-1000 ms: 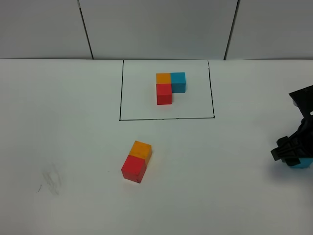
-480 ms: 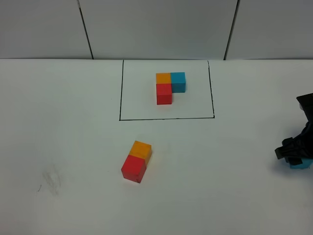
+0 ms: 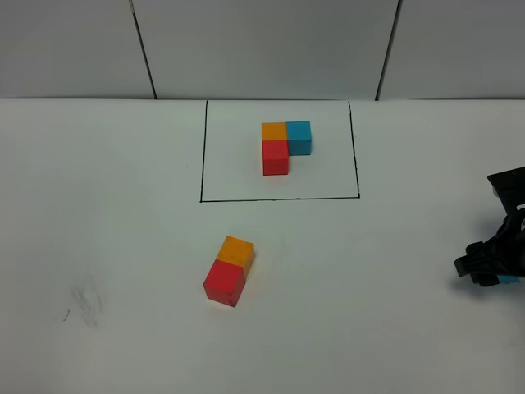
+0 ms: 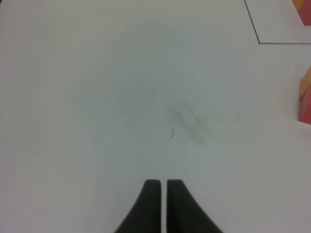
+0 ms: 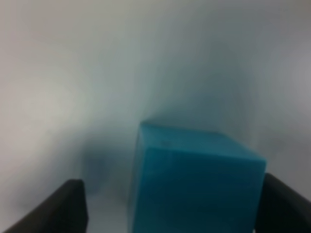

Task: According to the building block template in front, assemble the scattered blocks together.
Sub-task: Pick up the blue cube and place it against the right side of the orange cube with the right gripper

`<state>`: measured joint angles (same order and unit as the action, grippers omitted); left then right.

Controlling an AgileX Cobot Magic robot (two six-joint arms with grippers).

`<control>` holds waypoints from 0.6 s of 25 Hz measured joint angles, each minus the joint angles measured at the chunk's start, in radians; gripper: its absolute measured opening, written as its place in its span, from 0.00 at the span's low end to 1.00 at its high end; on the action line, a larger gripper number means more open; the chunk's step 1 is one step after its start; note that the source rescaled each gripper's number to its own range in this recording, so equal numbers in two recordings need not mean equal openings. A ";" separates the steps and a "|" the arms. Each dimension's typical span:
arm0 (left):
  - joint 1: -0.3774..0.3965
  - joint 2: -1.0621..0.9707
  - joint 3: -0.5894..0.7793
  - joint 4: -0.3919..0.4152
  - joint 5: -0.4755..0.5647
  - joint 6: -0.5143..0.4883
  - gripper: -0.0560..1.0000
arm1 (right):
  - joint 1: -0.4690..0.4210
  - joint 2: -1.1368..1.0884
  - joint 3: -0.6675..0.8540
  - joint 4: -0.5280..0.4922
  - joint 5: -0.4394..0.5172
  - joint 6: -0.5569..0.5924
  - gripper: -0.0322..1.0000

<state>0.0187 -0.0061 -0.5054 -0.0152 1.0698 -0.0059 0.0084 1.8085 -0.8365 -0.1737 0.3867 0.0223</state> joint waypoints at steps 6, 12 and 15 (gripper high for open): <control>0.000 0.000 0.000 0.000 0.000 0.000 0.06 | -0.007 0.004 0.000 -0.002 -0.034 0.000 0.71; 0.000 0.000 0.000 0.000 0.000 0.000 0.06 | -0.026 0.004 0.000 -0.016 -0.042 0.000 0.51; 0.000 0.000 0.000 0.000 0.000 0.000 0.06 | -0.030 0.004 0.000 -0.021 -0.043 0.000 0.51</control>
<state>0.0187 -0.0061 -0.5054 -0.0152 1.0698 -0.0059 -0.0211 1.8120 -0.8362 -0.1952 0.3442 0.0223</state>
